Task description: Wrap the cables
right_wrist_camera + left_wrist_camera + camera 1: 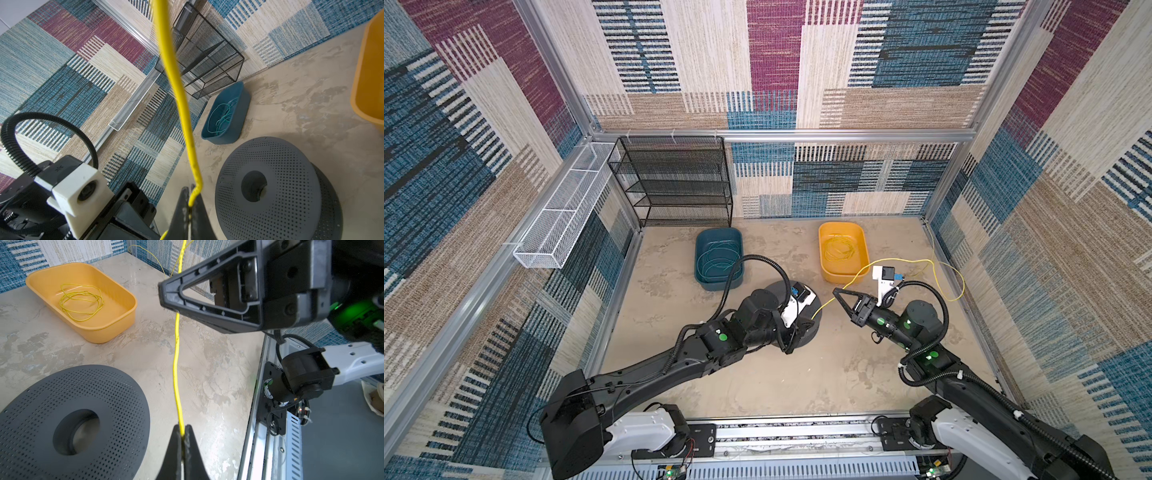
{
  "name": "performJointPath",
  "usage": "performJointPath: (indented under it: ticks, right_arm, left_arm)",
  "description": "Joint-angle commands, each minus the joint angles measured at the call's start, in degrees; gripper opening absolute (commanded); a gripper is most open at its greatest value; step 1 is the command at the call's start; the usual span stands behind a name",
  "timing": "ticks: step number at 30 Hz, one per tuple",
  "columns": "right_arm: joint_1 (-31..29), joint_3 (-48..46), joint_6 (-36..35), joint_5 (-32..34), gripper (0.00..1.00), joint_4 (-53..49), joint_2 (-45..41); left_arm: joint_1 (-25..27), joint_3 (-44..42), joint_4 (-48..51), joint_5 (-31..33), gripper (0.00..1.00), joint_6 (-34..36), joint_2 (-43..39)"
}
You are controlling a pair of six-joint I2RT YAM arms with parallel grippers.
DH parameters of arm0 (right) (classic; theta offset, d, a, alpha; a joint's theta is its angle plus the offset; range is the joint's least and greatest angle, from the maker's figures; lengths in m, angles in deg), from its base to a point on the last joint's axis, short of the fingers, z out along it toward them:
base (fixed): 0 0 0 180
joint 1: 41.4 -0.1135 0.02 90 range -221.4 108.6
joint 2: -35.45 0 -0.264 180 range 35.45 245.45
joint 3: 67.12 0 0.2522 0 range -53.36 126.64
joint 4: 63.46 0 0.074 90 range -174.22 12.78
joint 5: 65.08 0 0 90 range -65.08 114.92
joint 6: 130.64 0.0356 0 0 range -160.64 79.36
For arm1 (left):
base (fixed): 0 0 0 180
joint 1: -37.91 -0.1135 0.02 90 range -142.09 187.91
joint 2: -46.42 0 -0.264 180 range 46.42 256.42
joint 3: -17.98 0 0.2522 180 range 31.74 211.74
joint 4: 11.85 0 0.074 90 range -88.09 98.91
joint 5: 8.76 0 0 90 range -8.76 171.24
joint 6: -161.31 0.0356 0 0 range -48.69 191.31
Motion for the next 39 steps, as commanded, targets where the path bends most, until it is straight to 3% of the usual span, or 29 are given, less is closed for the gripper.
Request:
performJointPath:
  ticks: [1,4,7,11,19,24,27,32,38,39]
  right_arm:
    - [0.56,2.6,-2.71,-0.72,0.0,1.6,2.12]
    - [0.51,3.41,-1.55,-1.75,0.03,1.8,2.94]
    - [0.56,3.32,-0.3,-1.49,0.32,1.53,2.35]
    - [0.56,1.41,3.21,-3.03,0.51,2.09,1.66]
    - [0.47,-4.96,8.86,-4.97,0.64,3.11,-1.15]
    - [0.31,-6.3,11.25,-6.13,0.62,5.09,-1.36]
    - [-0.08,-6.54,12.02,-6.1,0.56,6.76,-0.73]
    - [-0.83,-6.48,13.24,-6.23,0.32,9.99,1.68]
    - [-1.46,-5.62,13.34,-5.66,0.25,11.94,3.83]
    - [-1.46,-5.4,13.12,-5.48,0.18,11.75,3.89]
  left_arm:
    - [-0.03,0.97,10.56,-2.44,0.0,3.4,0.46]
    - [-0.03,1.43,11.54,-2.86,0.0,3.62,1.37]
    - [0.0,1.18,9.98,-2.65,0.0,2.78,1.56]
    - [-0.01,1.25,5.6,-0.66,0.0,1.05,1.61]
    - [-0.3,5.11,1.01,0.72,0.0,0.77,5.14]
    - [-0.43,7.68,0.58,-0.68,0.0,0.87,8.08]
    - [-0.42,8.54,0.67,-1.52,0.0,0.94,9.04]
    - [-0.47,8.56,1.02,-2.09,0.0,0.95,9.09]
    - [-0.46,8.31,1.42,-2.99,0.0,0.77,9.08]
    - [-0.49,8.3,1.58,-3.0,0.0,0.68,9.08]
